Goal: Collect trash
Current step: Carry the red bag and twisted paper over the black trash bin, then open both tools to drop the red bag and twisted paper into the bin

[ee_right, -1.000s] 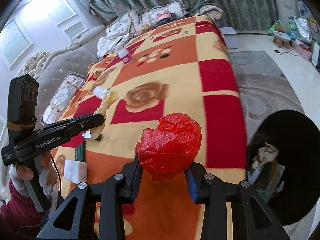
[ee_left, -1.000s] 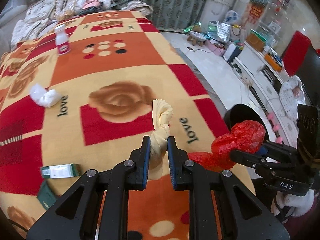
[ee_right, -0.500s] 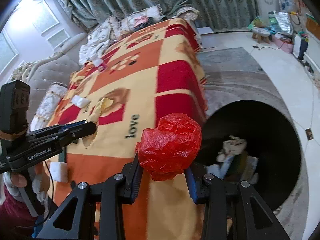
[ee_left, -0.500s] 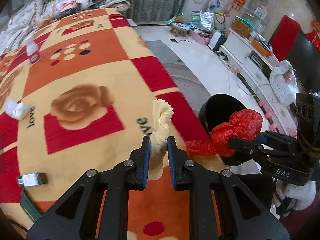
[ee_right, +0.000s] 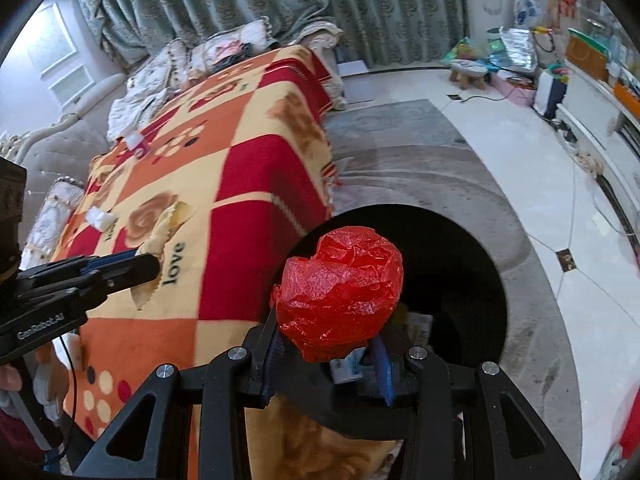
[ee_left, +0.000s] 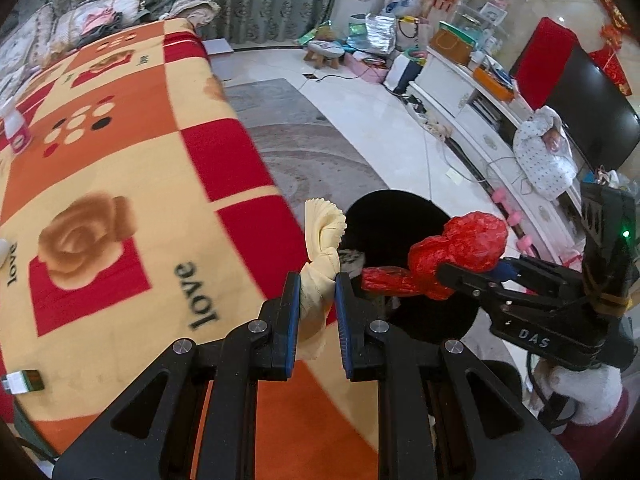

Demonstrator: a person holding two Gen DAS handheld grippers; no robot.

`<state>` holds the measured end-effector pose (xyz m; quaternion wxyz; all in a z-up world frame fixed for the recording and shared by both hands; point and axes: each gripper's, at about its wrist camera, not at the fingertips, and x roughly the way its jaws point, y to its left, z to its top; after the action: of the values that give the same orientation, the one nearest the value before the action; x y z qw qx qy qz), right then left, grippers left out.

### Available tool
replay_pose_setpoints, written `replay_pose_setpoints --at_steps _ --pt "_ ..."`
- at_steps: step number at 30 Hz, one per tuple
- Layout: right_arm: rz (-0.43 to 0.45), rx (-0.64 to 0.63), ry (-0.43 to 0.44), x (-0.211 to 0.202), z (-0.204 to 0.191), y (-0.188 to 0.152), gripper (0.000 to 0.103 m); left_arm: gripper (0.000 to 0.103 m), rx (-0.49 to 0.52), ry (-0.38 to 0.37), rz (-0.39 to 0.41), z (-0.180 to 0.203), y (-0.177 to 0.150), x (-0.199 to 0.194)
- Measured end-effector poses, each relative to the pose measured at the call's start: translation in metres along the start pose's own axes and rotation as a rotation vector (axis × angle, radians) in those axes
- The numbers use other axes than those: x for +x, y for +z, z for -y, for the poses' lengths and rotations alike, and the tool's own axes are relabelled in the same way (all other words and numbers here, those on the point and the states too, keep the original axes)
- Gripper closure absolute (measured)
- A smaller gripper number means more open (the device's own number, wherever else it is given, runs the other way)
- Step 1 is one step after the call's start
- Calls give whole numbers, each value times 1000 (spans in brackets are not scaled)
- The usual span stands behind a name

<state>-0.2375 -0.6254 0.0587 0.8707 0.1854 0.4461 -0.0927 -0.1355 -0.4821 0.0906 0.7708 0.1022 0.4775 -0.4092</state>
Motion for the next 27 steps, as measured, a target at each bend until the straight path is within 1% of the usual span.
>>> replay_pose_setpoints --at_steps 4,13,27 --pt "-1 7 -29 0 13 -1 66 88 4 -18 -6 10 3 8" --pt "-17 28 -55 4 30 -5 66 88 -2 -62 -32 29 6 29" --pt "-35 53 -70 12 48 -8 66 88 5 -94 -54 39 9 48"
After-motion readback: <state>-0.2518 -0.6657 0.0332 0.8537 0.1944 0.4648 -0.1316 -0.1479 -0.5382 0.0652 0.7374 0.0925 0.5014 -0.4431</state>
